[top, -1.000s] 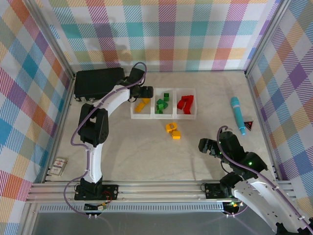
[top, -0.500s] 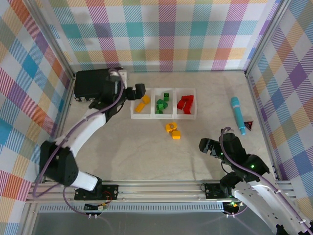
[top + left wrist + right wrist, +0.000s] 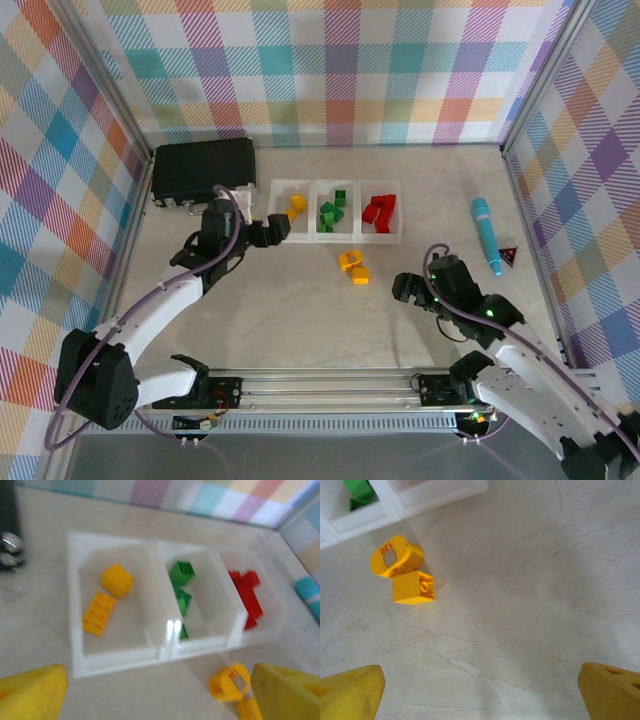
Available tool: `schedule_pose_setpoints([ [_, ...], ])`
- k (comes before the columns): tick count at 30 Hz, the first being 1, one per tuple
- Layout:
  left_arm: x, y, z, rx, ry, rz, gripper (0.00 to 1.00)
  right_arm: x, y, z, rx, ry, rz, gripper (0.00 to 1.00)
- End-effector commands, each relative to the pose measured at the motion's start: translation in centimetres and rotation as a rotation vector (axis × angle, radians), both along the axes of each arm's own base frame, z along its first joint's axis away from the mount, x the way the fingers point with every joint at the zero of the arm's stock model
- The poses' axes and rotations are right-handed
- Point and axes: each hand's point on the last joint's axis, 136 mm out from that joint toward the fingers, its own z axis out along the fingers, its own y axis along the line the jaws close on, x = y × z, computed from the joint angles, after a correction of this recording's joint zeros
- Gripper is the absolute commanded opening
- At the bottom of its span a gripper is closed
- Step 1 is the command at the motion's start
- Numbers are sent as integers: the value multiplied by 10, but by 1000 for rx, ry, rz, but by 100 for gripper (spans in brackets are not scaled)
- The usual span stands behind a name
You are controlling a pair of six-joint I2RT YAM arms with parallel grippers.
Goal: Sort the legos into containers by color
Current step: Pick up the lego from the center of the table.
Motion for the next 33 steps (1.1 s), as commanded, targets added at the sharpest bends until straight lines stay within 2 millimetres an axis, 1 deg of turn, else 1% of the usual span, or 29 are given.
schedule_pose_setpoints([
  [1,-26,-4,-20,62,50,1,94,22,27,14,35,-8,74,99],
  [3,-31,2,-25,62,61,37,95,27,35,9,18,44,99,99],
  [5,-37,3,-31,70,90,29,100,32,39,8,4,65,101,99],
  [8,-50,2,-46,128,175,32,99,36,33,15,-11,46,64,99],
  [9,-58,-1,-56,174,218,29,98,37,29,18,-19,31,46,99],
  [10,-64,-5,-62,206,245,22,97,37,25,21,-29,17,28,99],
  [13,-84,-29,-77,293,287,13,96,37,8,30,-70,-28,-27,99],
  [15,-90,-42,-82,282,305,59,96,35,-2,34,-92,-43,-55,99],
  [17,-91,-48,-89,259,349,141,96,31,-12,38,-106,-54,-87,99],
  [19,-91,-47,-99,260,398,240,97,28,-18,41,-106,-65,-110,99],
  [20,-90,-55,-104,259,414,245,99,25,-21,42,-105,-67,-122,99],
  [22,-88,-73,-109,309,401,226,100,22,-25,43,-101,-69,-136,99],
  [24,-87,-98,-106,377,369,172,100,18,-28,43,-97,-66,-143,99],
  [27,-85,-124,-102,456,336,136,100,13,-30,40,-94,-62,-147,99],
  [29,-82,-136,-99,465,320,133,100,11,-31,39,-91,-61,-149,99],
  [33,-75,-154,-106,437,337,148,99,9,-33,38,-83,-69,-157,99],
])
